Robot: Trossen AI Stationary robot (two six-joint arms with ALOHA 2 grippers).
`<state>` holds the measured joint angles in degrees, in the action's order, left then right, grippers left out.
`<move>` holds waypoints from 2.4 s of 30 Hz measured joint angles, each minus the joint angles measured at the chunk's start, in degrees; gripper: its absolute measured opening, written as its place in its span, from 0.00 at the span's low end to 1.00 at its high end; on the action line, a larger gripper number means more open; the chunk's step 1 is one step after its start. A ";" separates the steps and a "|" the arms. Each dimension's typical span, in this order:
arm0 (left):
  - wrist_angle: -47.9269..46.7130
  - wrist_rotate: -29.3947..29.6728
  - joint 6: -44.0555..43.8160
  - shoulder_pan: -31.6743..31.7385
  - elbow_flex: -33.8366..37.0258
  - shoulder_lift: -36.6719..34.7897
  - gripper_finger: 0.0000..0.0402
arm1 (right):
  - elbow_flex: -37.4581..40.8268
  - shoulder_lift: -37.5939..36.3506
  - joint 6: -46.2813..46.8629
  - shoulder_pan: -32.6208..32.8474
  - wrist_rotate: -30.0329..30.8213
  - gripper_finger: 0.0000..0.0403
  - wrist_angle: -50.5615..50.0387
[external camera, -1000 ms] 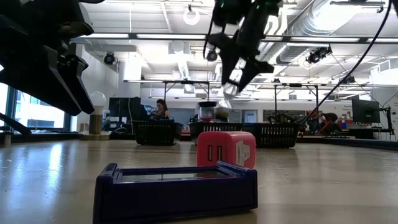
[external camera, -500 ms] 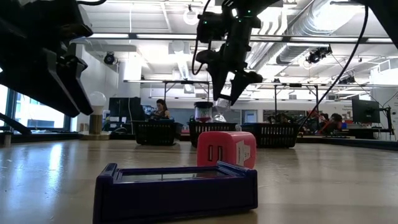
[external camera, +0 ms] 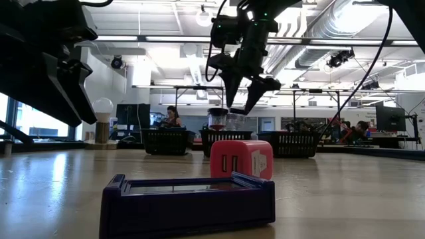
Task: Pick & Place Office items
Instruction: Put the light green hourglass into the black bin, then put the pink charger adapter into the right black bin
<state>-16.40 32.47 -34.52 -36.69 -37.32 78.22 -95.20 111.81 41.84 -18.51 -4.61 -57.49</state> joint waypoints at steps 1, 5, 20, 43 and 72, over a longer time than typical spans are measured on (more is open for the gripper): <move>0.01 0.00 0.00 0.00 0.00 0.00 0.49 | 0.00 0.00 -0.01 0.01 0.01 0.58 -0.03; 0.04 0.00 0.00 0.00 0.00 0.00 0.49 | 0.00 0.00 -0.04 0.01 0.09 0.58 0.25; 0.11 0.04 0.02 0.04 0.00 0.00 0.49 | -0.68 0.00 -1.59 -0.82 2.71 0.58 2.80; -0.32 -0.54 -0.19 0.02 0.00 0.00 0.49 | -15.89 -0.50 -1.20 6.32 12.22 0.58 -25.14; 6.84 -1.18 -1.56 -3.16 0.02 0.00 0.49 | -15.89 -0.05 -0.08 50.76 40.59 0.59 -17.37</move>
<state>-9.56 31.29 -36.08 -39.84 -37.30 78.22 -111.09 111.76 41.76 32.25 35.99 -74.87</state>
